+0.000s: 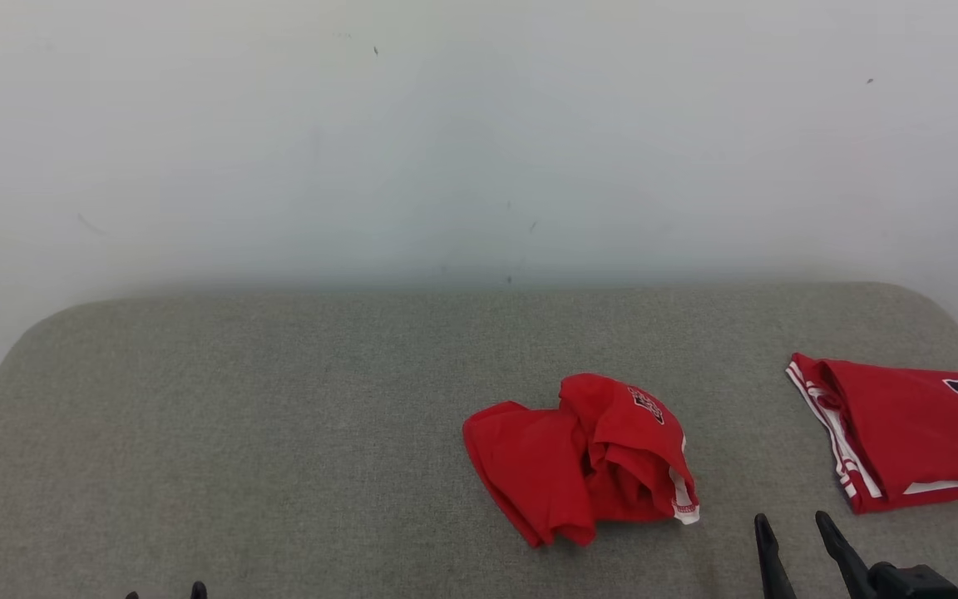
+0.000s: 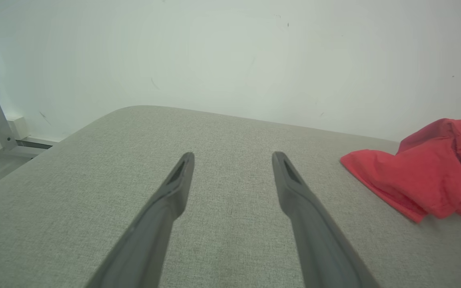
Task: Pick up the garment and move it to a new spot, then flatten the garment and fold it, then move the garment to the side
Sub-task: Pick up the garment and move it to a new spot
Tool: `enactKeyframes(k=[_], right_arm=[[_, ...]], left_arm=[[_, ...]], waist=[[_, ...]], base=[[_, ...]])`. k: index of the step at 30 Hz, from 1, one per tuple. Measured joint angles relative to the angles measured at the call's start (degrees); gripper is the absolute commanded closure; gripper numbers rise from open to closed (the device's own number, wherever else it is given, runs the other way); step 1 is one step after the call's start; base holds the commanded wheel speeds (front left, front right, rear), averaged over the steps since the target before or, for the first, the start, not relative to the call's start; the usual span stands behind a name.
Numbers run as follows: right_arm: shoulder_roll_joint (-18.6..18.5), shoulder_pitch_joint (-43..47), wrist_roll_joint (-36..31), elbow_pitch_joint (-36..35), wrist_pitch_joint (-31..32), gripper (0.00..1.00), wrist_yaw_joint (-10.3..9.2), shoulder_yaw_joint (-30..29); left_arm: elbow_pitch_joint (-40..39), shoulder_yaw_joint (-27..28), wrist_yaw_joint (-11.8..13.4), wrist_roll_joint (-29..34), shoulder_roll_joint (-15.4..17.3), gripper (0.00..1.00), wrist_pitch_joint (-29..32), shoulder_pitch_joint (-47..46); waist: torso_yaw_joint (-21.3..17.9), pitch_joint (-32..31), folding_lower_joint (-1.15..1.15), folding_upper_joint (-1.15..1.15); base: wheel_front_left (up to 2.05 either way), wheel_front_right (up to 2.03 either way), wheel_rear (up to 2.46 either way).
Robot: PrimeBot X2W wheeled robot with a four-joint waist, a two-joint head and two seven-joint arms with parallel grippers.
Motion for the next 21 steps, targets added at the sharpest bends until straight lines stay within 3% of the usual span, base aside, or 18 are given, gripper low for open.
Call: enactKeyframes(k=[21], right_arm=[[0.3, 0.0, -0.5, -0.5, 0.4, 0.00, 0.00, 0.6]], left_arm=[[0.7, 0.3, -1.6, 2.7, -1.9, 0.00, 0.0, 0.3]], waist=[[-1.2, 0.6, 0.01, 0.00]], base=[[0.00, 0.00, 0.00]])
